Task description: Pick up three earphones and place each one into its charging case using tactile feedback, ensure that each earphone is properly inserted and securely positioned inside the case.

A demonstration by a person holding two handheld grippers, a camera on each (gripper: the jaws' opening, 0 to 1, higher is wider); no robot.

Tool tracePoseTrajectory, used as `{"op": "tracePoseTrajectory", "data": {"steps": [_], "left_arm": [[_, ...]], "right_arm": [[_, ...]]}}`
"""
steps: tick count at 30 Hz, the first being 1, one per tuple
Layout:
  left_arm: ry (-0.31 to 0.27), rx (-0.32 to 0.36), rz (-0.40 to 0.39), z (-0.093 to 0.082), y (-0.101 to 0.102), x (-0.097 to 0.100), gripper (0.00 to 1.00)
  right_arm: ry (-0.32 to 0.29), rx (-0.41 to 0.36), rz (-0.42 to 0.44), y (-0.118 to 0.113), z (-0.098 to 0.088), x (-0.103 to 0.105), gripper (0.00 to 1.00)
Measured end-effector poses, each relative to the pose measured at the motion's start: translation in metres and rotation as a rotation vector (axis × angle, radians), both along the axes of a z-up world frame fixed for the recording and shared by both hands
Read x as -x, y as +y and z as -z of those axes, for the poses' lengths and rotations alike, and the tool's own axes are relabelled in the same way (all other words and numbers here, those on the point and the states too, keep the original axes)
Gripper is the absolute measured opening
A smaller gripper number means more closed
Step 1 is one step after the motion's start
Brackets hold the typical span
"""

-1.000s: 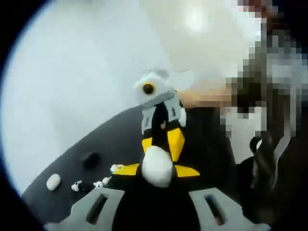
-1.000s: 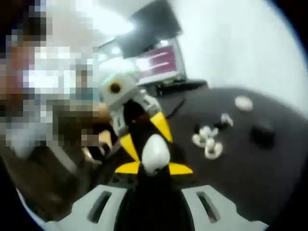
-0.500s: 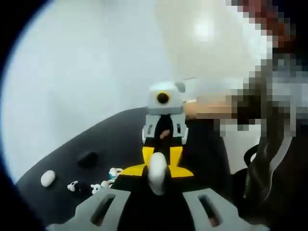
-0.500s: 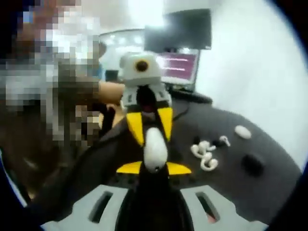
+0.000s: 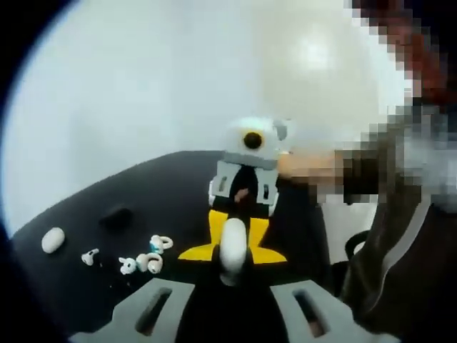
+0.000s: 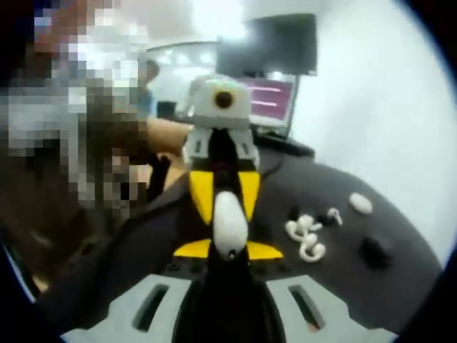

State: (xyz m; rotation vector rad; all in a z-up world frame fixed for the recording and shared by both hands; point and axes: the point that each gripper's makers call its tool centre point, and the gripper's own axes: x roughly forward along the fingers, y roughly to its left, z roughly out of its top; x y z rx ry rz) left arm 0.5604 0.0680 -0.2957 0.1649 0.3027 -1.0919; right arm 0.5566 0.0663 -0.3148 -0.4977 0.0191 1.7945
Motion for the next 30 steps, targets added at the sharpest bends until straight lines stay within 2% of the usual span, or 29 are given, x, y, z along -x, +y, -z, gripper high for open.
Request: {"op": "tracePoseTrajectory", "data": {"steps": [5,11,17,24,27,30], "left_arm": [[0.071,0.061,0.019,-0.003,-0.002,0.0,0.12],[0.113,0.098,0.03,-0.005,-0.003,-0.001,0.13],[0.1,0.077,0.034,-0.006,-0.004,0.0,0.13],[0.08,0.074,0.01,-0.007,0.0,-0.002,0.14],[0.06,0.166,-0.072,-0.023,0.009,-0.015,0.12],[0.045,0.18,-0.142,-0.028,0.024,-0.029,0.12]], "right_arm": [[0.005,-0.014,-0.014,-0.001,0.0,-0.001,0.17],[0.013,-0.022,-0.019,-0.001,0.0,-0.001,0.17],[0.004,-0.027,-0.022,-0.001,0.001,-0.001,0.17],[0.028,-0.023,-0.02,0.0,0.002,-0.002,0.17],[0.033,-0.023,-0.022,0.0,0.002,-0.001,0.17],[0.049,-0.018,-0.023,0.001,0.003,-0.001,0.17]]}}
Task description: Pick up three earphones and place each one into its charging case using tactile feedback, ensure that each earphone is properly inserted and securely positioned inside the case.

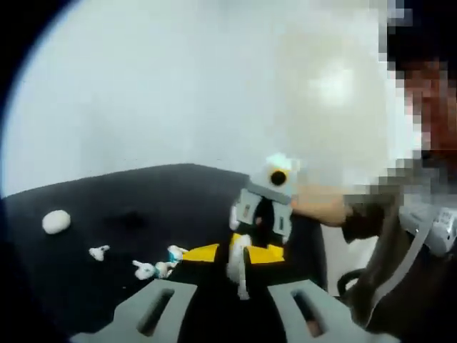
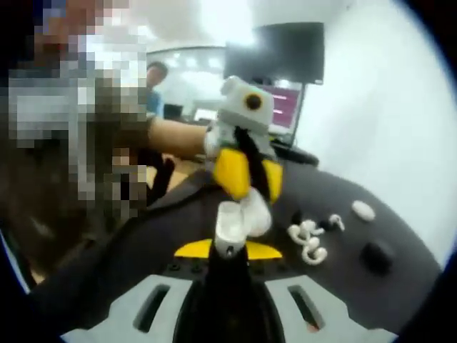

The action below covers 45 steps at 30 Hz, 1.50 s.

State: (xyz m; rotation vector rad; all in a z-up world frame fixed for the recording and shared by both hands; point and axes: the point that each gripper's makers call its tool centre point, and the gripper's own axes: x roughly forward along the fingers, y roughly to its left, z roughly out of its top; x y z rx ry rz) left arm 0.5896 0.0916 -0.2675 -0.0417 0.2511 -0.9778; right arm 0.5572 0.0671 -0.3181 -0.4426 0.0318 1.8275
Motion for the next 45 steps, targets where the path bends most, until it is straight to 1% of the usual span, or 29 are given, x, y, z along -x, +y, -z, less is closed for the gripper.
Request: {"op": "tracePoseTrajectory", "data": {"steps": [1,2,3,4,5,6,7,9,10,12,13,14,15,16,17,18,21,25,26,28,30,32,34,35,37,38,41,43,45], "left_arm": [[0.003,-0.017,-0.027,0.003,0.006,-0.005,0.12],[0.002,-0.017,-0.025,0.003,0.008,-0.007,0.13],[0.006,0.011,-0.024,0.0,0.011,-0.008,0.14],[0.021,0.068,-0.02,-0.006,0.012,-0.008,0.16],[0.019,0.116,-0.05,-0.015,0.021,-0.014,0.18],[0.004,0.129,-0.094,-0.02,0.03,-0.021,0.18],[-0.013,0.12,-0.143,-0.023,0.041,-0.029,0.18],[-0.029,0.072,-0.242,-0.024,0.062,-0.046,0.17],[-0.044,0.021,-0.303,-0.021,0.076,-0.057,0.17],[-0.079,-0.078,-0.358,-0.018,0.095,-0.075,0.17],[-0.074,-0.106,-0.364,-0.015,0.1,-0.082,0.17],[-0.061,-0.109,-0.359,-0.012,0.101,-0.088,0.17],[-0.006,-0.094,-0.364,-0.007,0.101,-0.092,0.18],[0.079,-0.07,-0.37,0.001,0.101,-0.094,0.19],[0.147,-0.061,-0.361,0.008,0.097,-0.097,0.18],[0.163,-0.063,-0.373,0.012,0.096,-0.099,0.17],[0.162,-0.136,-0.424,0.026,0.094,-0.108,0.15],[0.205,-0.152,-0.449,0.043,0.089,-0.12,0.16],[0.207,-0.159,-0.46,0.046,0.09,-0.121,0.16],[0.189,-0.175,-0.467,0.047,0.093,-0.123,0.16],[0.186,-0.183,-0.481,0.047,0.101,-0.123,0.16],[0.169,-0.221,-0.513,0.048,0.113,-0.123,0.15],[0.14,-0.283,-0.559,0.049,0.132,-0.124,0.14],[0.137,-0.296,-0.583,0.049,0.14,-0.124,0.14],[0.153,-0.25,-0.586,0.046,0.144,-0.122,0.14],[0.169,-0.227,-0.584,0.044,0.144,-0.121,0.14],[0.179,-0.151,-0.564,0.034,0.138,-0.12,0.14],[0.192,-0.126,-0.549,0.029,0.133,-0.12,0.14],[0.212,-0.12,-0.534,0.028,0.126,-0.12,0.14]], "right_arm": [[-0.001,0.0,0.0,0.0,0.0,0.0,0.17],[-0.001,0.0,0.001,0.0,0.0,0.0,0.17],[0.001,0.0,0.002,0.0,0.0,0.0,0.17],[0.002,0.0,0.002,0.001,0.0,0.0,0.17],[0.004,0.0,0.003,0.001,0.0,0.0,0.17],[0.008,0.001,0.003,0.001,0.0,0.0,0.17],[0.011,0.002,0.004,0.001,0.0,-0.001,0.17],[0.013,0.001,0.004,0.001,0.0,0.0,0.17],[0.014,0.002,0.004,0.001,0.0,0.0,0.17],[0.016,0.001,0.004,0.002,0.0,0.0,0.17],[0.015,0.001,0.004,0.002,0.0,0.0,0.17],[0.015,0.001,0.004,0.001,0.0,0.0,0.17],[0.016,0.001,0.004,0.001,0.0,0.0,0.17],[0.017,0.001,0.004,0.001,0.0,0.0,0.17],[0.018,0.001,0.003,0.001,0.0,0.0,0.17],[0.017,0.001,0.003,0.001,0.0,0.0,0.17],[0.018,0.0,0.002,0.0,0.0,0.001,0.17],[0.013,-0.002,0.001,0.0,0.0,0.001,0.17],[0.014,-0.002,0.0,0.0,0.0,0.001,0.17],[0.013,-0.003,-0.001,-0.001,0.0,0.001,0.17],[0.013,-0.003,-0.001,-0.001,0.0,0.001,0.17],[0.012,-0.003,-0.003,-0.001,0.0,0.002,0.17],[0.014,-0.002,-0.005,-0.001,0.0,0.002,0.17],[0.015,-0.002,-0.005,-0.001,0.0,0.002,0.17],[0.014,-0.002,-0.006,-0.001,0.0,0.003,0.17],[0.014,-0.002,-0.006,-0.001,0.0,0.003,0.17],[0.011,-0.004,-0.006,-0.001,-0.001,0.004,0.17],[0.013,-0.004,-0.005,-0.001,-0.001,0.003,0.17],[0.014,-0.004,-0.006,-0.001,-0.001,0.003,0.17]]}}
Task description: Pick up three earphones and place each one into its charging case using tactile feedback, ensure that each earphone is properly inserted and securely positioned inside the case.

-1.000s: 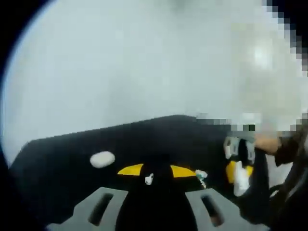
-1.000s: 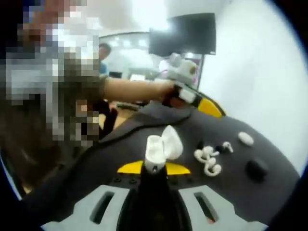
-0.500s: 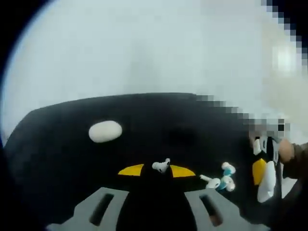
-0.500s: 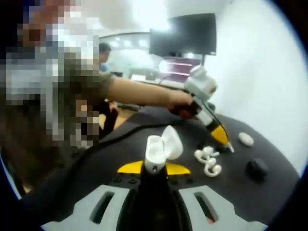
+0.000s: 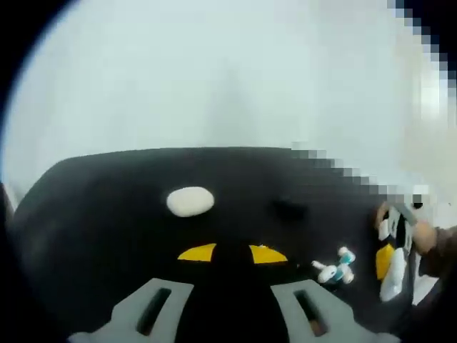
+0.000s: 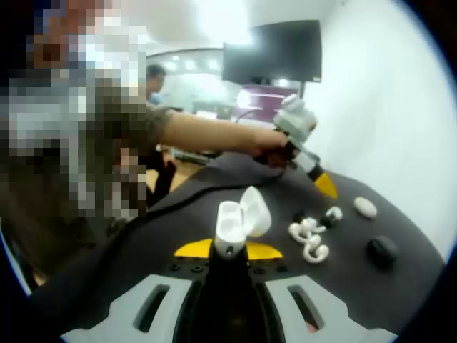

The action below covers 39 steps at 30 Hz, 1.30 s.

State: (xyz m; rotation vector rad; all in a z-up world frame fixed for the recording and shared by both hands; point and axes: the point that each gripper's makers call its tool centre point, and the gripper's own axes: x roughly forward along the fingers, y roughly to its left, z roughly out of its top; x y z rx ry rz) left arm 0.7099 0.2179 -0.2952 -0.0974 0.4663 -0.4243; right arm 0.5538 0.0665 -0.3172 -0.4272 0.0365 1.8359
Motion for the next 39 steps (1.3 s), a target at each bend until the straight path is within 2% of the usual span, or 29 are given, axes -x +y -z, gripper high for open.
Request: {"op": "tracePoseTrajectory", "data": {"steps": [1,3,5,8,9,12,16,21,25,26,27,28,29,30,31,33,35,37,39], "left_arm": [[0.017,0.006,0.006,0.001,-0.003,0.001,0.13],[0.094,0.058,0.001,0.006,-0.01,0.004,0.13],[0.13,0.098,-0.004,0.008,-0.013,0.002,0.13],[0.143,0.088,-0.033,0.012,-0.011,-0.007,0.1],[0.166,0.103,-0.044,0.014,-0.012,-0.008,0.09],[0.205,0.133,-0.039,0.018,-0.018,-0.011,0.08],[0.223,0.12,-0.032,0.025,-0.024,-0.01,0.1],[0.217,0.108,-0.023,0.025,-0.024,-0.009,0.1],[0.179,0.079,-0.002,0.021,-0.023,0.0,0.09],[0.149,0.077,0.014,0.018,-0.024,0.003,0.09],[0.11,0.081,0.031,0.012,-0.026,0.006,0.0],[0.037,0.09,0.02,0.002,-0.023,0.005,0.0],[0.047,0.136,0.048,-0.005,-0.029,0.017,0.0],[0.046,0.149,0.051,-0.008,-0.03,0.022,0.0],[0.047,0.139,0.053,-0.008,-0.03,0.025,0.0],[0.035,0.047,0.068,-0.003,-0.026,0.028,0.0],[0.03,-0.014,0.049,0.0,-0.02,0.026,0.0],[0.005,0.007,0.018,-0.009,-0.013,0.02,0.0],[-0.01,0.062,-0.031,-0.018,-0.003,0.013,0.0]], "right_arm": [[0.001,0.0,0.0,0.0,0.0,0.0,0.17],[0.001,0.0,0.0,0.0,0.0,-0.001,0.17],[0.0,-0.001,0.0,0.0,0.0,-0.001,0.17],[0.0,-0.002,-0.002,0.0,0.0,-0.001,0.17],[-0.001,-0.002,-0.002,0.0,0.0,-0.001,0.17],[-0.006,-0.005,-0.002,0.0,-0.001,-0.001,0.17],[-0.003,-0.004,-0.005,0.0,-0.001,-0.002,0.17],[-0.004,-0.005,-0.004,0.001,0.0,-0.002,0.17],[-0.003,-0.006,-0.005,0.001,0.0,-0.003,0.17],[-0.002,-0.006,-0.005,0.001,0.0,-0.003,0.17],[-0.002,-0.006,-0.005,0.001,0.0,-0.003,0.17],[-0.002,-0.007,-0.005,0.001,0.0,-0.003,0.17],[-0.002,-0.007,-0.005,0.001,0.0,-0.003,0.17],[-0.002,-0.007,-0.006,0.001,0.0,-0.003,0.17],[-0.001,-0.006,-0.006,0.001,0.0,-0.003,0.17],[-0.001,-0.006,-0.006,0.001,0.0,-0.002,0.17],[0.0,-0.006,-0.005,0.001,0.0,-0.002,0.17],[-0.002,-0.007,-0.002,0.001,0.0,-0.003,0.17],[-0.002,-0.008,-0.001,0.001,0.0,-0.003,0.17]]}}
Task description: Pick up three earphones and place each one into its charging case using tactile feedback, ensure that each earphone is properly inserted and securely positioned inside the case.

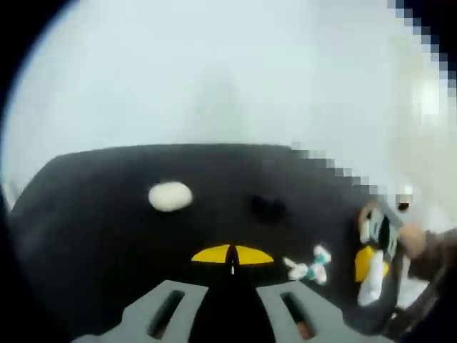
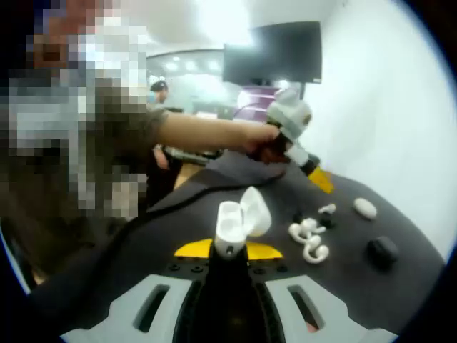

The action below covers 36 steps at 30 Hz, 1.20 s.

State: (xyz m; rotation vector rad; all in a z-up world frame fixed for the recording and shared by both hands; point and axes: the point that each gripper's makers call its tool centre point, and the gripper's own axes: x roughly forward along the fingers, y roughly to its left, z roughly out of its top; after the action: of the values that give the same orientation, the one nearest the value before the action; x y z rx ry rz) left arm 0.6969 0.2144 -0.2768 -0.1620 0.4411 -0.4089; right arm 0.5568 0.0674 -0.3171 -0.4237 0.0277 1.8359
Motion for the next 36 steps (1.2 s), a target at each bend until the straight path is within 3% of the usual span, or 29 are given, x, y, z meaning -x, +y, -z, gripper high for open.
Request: {"op": "tracePoseTrajectory", "data": {"steps": [1,3,5,7,11,17,19,21,22,24,27,29,31,33,35,36], "left_arm": [[0.007,0.025,-0.015,-0.002,0.005,-0.003,0.0],[0.079,0.073,-0.007,0.006,0.006,-0.003,0.05],[0.111,0.061,0.029,0.015,0.003,-0.001,0.12],[0.103,0.012,0.044,0.022,0.003,-0.002,0.17],[0.022,-0.088,0.12,0.022,-0.003,-0.005,0.23],[0.065,-0.091,0.126,0.031,-0.014,-0.012,0.24],[0.156,-0.142,0.108,0.048,-0.012,-0.007,0.25],[0.099,-0.186,0.072,0.045,-0.007,-0.013,0.16],[0.12,-0.18,0.082,0.046,-0.008,-0.01,0.11],[0.112,-0.173,0.078,0.045,-0.006,-0.008,0.1],[0.034,-0.203,0.102,0.037,-0.006,-0.005,0.1],[-0.024,-0.122,0.152,0.02,-0.02,0.004,0.1],[-0.126,0.005,0.232,-0.009,-0.045,0.02,0.1],[-0.272,0.055,0.374,-0.037,-0.076,0.045,0.1],[-0.392,0.017,0.502,-0.052,-0.104,0.071,0.1],[-0.416,-0.018,0.55,-0.051,-0.116,0.081,0.1]], "right_arm": [[0.002,0.0,0.0,0.0,0.0,0.0,0.17],[0.004,0.0,-0.001,0.0,0.0,0.0,0.17],[0.004,0.0,-0.003,0.0,0.0,0.0,0.17],[0.005,0.0,-0.003,-0.001,0.0,0.0,0.17],[0.007,0.0,-0.006,-0.001,0.0,0.0,0.17],[0.005,-0.001,-0.007,-0.001,0.0,0.001,0.17],[0.007,-0.001,-0.008,-0.001,0.0,0.001,0.17],[0.008,-0.001,-0.008,-0.001,0.0,0.001,0.17],[0.008,-0.001,-0.008,-0.001,0.0,0.001,0.17],[0.007,-0.001,-0.008,-0.001,0.0,0.002,0.17],[0.007,-0.001,-0.008,-0.001,0.0,0.002,0.17],[0.007,-0.001,-0.008,-0.001,0.0,0.002,0.17],[0.007,-0.002,-0.008,-0.001,0.0,0.002,0.17],[0.008,-0.001,-0.007,0.0,0.0,0.002,0.17],[0.011,0.0,-0.007,0.0,0.0,0.001,0.17],[0.011,0.0,-0.007,0.0,0.0,0.001,0.17]]}}
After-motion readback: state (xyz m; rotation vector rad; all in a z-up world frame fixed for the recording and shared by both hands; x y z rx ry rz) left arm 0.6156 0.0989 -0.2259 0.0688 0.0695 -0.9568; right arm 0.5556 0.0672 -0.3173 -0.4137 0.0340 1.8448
